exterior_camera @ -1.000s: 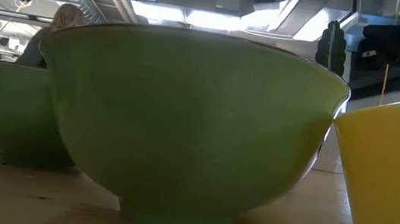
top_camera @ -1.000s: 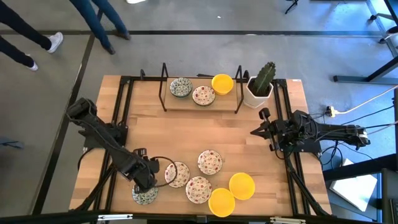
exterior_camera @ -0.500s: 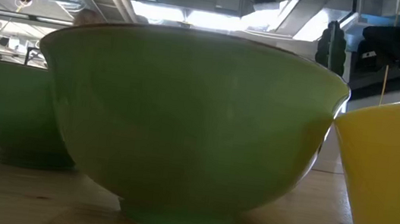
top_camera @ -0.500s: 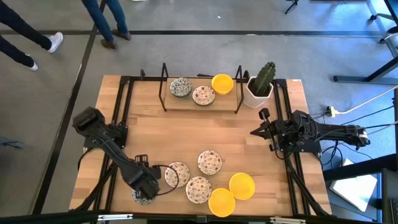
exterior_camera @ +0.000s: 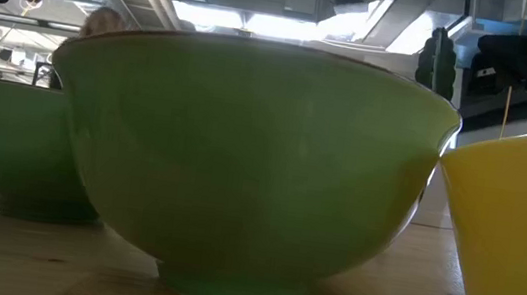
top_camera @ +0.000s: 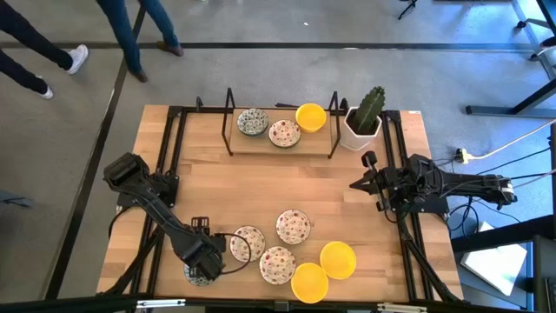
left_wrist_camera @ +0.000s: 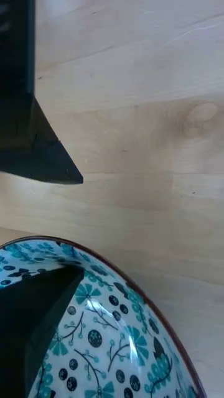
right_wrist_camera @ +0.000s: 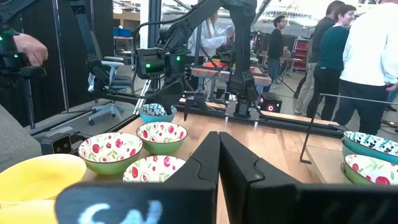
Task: Pick & Place Mini bowls
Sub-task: Stack the blue patterned bowl on the blue patterned bowl on the shelf
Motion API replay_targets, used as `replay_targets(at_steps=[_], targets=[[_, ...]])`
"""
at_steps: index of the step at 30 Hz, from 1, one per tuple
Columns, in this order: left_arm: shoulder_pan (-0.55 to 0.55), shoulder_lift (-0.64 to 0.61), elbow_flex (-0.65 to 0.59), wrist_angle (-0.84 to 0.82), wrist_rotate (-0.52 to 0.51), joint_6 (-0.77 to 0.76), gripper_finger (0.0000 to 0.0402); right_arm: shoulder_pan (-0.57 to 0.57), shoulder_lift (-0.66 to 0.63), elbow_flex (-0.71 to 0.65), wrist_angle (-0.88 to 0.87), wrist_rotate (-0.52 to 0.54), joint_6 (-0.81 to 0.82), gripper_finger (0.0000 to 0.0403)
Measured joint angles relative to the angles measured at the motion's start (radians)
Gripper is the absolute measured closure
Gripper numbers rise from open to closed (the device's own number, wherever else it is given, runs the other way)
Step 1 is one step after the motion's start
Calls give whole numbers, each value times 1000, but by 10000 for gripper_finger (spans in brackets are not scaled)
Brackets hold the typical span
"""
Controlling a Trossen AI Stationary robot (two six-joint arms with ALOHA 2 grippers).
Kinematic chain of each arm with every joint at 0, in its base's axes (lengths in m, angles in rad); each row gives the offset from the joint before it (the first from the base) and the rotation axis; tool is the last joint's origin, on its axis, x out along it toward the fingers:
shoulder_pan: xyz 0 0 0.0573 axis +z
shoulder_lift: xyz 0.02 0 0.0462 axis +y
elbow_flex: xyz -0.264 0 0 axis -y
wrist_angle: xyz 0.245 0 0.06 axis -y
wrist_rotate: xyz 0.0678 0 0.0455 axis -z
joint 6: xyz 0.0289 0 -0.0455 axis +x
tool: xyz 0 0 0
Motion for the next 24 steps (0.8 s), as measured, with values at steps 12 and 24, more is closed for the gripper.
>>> replay_targets(at_steps=[12,24], targets=[[8,-14,8,2,43,25,384,0,0,0,0,0,3,393],[13,-151,53,1,-133,209,392,0,0,0,-8,0,0,393]])
